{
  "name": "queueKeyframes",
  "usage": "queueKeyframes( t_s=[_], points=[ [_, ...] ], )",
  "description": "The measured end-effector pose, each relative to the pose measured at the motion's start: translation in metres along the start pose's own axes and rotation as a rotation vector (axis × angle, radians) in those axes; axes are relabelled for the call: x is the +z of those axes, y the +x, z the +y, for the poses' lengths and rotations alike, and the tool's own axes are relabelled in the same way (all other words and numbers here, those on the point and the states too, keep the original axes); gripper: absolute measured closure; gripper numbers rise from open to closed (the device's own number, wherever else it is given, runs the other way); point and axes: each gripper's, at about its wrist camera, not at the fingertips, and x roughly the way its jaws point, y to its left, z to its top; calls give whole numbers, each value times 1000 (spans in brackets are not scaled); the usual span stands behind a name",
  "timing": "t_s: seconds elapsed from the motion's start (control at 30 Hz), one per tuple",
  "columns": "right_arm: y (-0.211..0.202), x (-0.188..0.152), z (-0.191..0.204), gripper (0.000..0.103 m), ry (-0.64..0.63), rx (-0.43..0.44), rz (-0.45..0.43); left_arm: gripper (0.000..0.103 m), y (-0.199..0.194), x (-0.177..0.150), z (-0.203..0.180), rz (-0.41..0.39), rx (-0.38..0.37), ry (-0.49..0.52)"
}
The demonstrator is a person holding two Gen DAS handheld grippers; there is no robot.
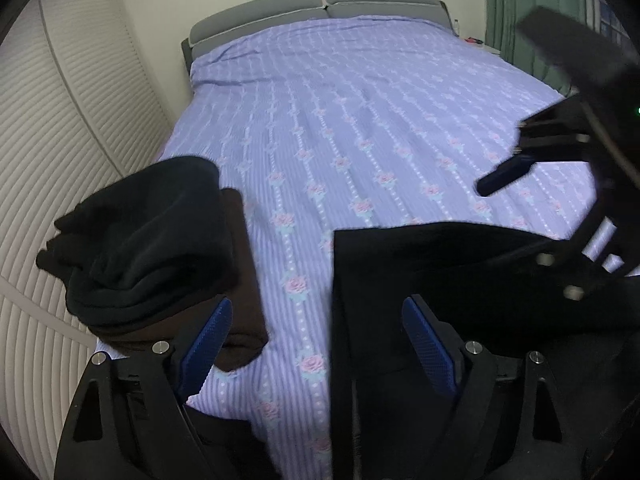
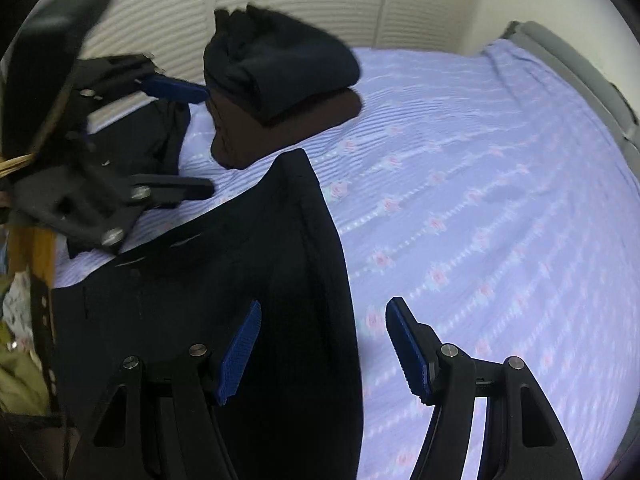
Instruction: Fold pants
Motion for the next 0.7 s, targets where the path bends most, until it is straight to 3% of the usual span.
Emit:
queueKeyframes(
  t_s=[0.2, 0.23, 0.27, 0.3, 0.5, 0.7],
  points=[
    [59, 33, -10, 41, -8, 57, 112, 16, 7, -21, 19, 40, 30, -24],
    [67, 34, -10, 59, 1, 91, 129, 16, 5, -26, 23, 40, 28, -30],
    [72, 35, -9, 83, 10, 115, 145, 16, 3, -30, 26, 40, 30, -34],
    [76, 35, -7, 89, 18, 127, 151, 16, 0, -34, 28, 38, 35, -38],
    [47, 28, 24, 95, -31, 103, 54, 15, -42, -58, 47, 9, 65, -110],
    [-17, 22, 79, 96, -76, 64, -18, 13, -117, -85, 49, -48, 116, -166]
  ],
)
